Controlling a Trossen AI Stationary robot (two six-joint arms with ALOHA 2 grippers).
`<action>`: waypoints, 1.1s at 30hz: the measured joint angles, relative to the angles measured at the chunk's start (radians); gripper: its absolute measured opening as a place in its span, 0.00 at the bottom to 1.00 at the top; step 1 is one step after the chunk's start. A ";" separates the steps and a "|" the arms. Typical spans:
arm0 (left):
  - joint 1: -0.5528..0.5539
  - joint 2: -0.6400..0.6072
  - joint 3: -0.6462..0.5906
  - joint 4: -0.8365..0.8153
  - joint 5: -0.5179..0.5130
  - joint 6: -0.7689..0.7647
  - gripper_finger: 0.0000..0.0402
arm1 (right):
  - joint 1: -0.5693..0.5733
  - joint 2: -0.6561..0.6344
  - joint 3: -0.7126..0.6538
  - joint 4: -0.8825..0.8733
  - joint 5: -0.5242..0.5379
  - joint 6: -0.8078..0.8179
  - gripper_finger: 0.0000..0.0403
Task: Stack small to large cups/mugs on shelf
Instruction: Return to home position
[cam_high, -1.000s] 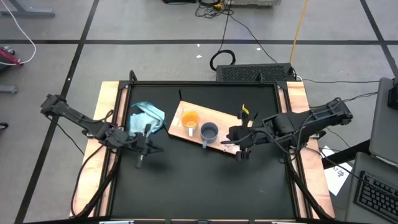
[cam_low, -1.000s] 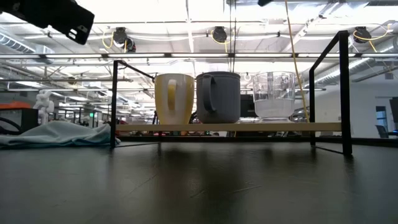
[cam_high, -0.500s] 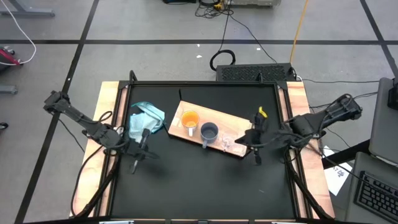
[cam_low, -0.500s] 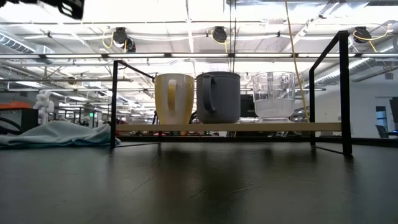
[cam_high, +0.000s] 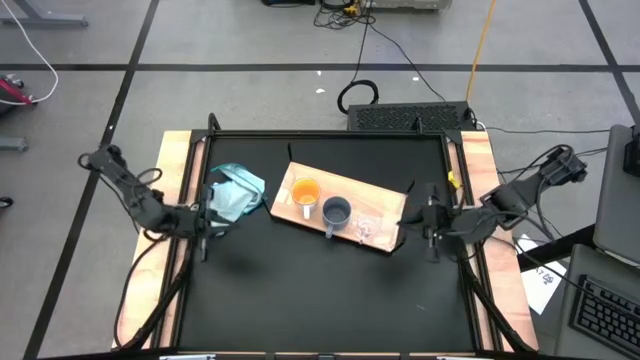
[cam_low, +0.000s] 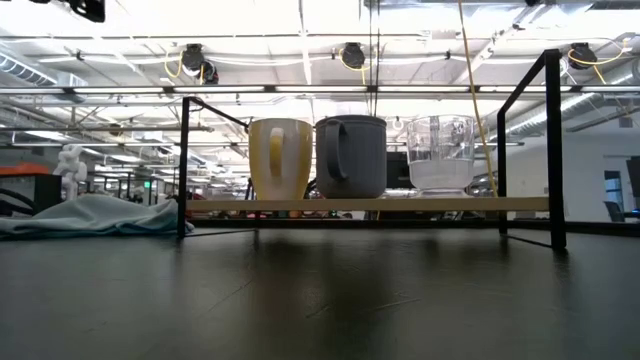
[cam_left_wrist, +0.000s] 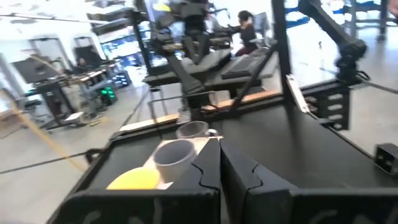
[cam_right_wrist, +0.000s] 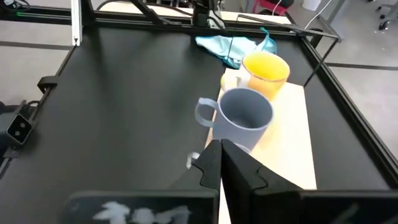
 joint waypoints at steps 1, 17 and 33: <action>0.000 -0.021 0.000 -0.014 -0.015 -0.001 0.00 | 0.000 -0.019 -0.016 0.002 0.002 -0.003 0.00; 0.000 -0.197 0.000 -0.161 -0.018 0.088 0.00 | -0.020 -0.355 -0.402 0.371 -0.083 -0.280 0.00; 0.043 -0.196 -0.038 -0.153 0.055 0.094 0.00 | -0.030 -0.499 -0.437 0.346 -0.216 -0.370 0.00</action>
